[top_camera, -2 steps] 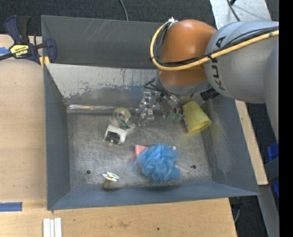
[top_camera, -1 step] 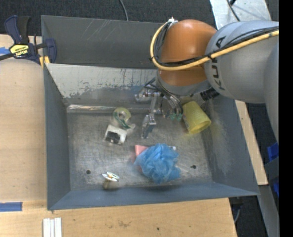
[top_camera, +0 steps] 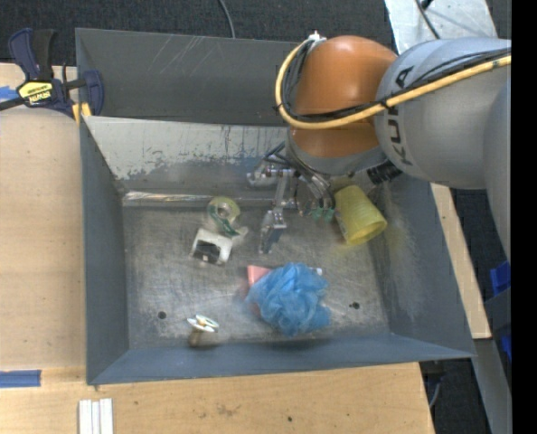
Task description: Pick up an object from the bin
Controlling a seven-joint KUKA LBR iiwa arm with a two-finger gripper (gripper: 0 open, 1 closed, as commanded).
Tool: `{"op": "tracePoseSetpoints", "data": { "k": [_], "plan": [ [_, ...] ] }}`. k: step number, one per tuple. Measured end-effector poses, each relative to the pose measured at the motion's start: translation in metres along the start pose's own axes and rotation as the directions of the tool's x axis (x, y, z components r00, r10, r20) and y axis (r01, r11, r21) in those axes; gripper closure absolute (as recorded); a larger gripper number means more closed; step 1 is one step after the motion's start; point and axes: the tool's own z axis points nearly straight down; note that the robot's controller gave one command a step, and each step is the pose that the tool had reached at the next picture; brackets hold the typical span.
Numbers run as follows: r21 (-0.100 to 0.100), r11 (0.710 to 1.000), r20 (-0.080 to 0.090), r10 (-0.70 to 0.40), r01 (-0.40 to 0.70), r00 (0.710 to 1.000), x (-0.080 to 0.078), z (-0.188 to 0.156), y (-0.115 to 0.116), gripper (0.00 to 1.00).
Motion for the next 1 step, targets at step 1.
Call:
{"op": "tracePoseSetpoints", "data": {
  "k": [1],
  "plan": [
    [0.003, 0.996, 0.009, -0.086, 0.086, 0.996, 0.0042, 0.0231, 0.022, 0.0]
  ]
}}
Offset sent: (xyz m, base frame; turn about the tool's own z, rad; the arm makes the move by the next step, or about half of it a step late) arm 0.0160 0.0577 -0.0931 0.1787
